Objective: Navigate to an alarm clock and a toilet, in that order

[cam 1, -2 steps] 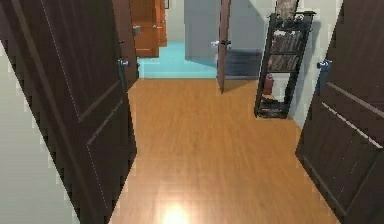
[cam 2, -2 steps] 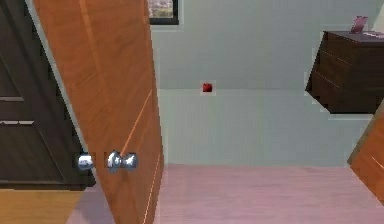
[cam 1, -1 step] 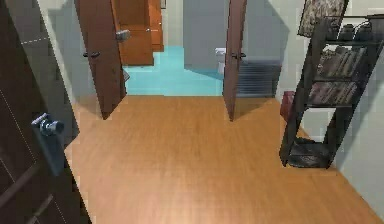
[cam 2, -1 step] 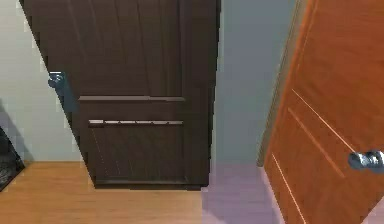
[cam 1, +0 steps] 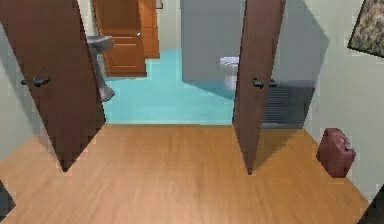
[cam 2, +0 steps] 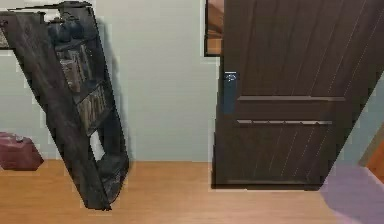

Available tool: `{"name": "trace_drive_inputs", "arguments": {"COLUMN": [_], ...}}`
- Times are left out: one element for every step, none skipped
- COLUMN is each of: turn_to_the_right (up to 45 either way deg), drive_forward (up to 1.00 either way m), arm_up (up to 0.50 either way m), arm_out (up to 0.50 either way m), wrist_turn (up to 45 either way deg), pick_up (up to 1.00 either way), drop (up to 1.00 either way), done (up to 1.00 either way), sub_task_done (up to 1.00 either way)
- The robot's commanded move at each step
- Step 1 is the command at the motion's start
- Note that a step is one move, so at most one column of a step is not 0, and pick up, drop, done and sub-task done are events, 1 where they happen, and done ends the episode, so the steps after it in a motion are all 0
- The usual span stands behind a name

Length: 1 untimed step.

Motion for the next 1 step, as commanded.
{"name": "trace_drive_inputs", "arguments": {"turn_to_the_right": [0.0], "drive_forward": [1.00], "arm_up": [0.00], "arm_out": [0.00], "wrist_turn": [0.0], "pick_up": [0.00], "drop": [0.00], "done": [0.00], "sub_task_done": [0.00]}}
